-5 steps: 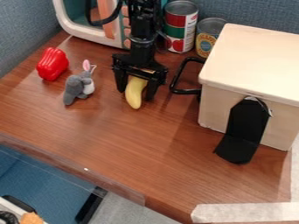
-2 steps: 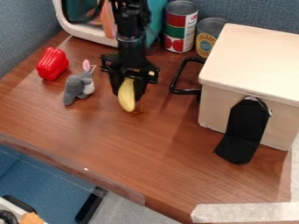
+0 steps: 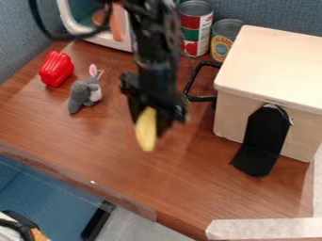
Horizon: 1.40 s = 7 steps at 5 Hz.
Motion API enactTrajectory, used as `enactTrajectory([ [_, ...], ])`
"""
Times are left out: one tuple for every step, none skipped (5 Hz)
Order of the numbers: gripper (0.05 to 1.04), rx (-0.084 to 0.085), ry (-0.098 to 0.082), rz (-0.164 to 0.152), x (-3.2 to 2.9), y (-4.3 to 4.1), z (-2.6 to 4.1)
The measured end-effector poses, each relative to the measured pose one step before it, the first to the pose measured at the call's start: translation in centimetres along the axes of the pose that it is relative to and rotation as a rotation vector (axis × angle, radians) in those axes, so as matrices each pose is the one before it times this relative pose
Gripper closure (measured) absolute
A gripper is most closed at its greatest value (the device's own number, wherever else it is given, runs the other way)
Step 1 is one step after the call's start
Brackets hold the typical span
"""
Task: Move the yellow banana to the bottom middle of the table
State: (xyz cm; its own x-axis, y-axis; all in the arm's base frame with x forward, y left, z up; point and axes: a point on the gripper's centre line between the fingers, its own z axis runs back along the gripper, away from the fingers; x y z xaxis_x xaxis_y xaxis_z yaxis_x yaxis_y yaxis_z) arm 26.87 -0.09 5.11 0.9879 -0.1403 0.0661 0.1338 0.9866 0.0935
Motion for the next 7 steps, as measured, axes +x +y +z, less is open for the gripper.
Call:
enactTrajectory([
  [0.527,0.0555,-0.0023,-0.0676,-1.599,-2.469,-1.401],
  [0.527,0.0470,0.0255,-0.0184,0.028,-1.034,-1.477],
  [0.445,0.0114,0.0319,-0.0087,1.300,-0.175,-1.123],
  [0.180,-0.0126,0.0180,0.0151,-0.438,0.304,0.037],
  [0.073,-0.0700,-0.0097,0.0522,-0.839,1.740,2.420],
  [0.077,-0.0698,-0.0292,0.0243,-0.441,1.899,3.329],
  [0.083,-0.0201,0.0219,-0.0392,0.026,1.078,1.306],
])
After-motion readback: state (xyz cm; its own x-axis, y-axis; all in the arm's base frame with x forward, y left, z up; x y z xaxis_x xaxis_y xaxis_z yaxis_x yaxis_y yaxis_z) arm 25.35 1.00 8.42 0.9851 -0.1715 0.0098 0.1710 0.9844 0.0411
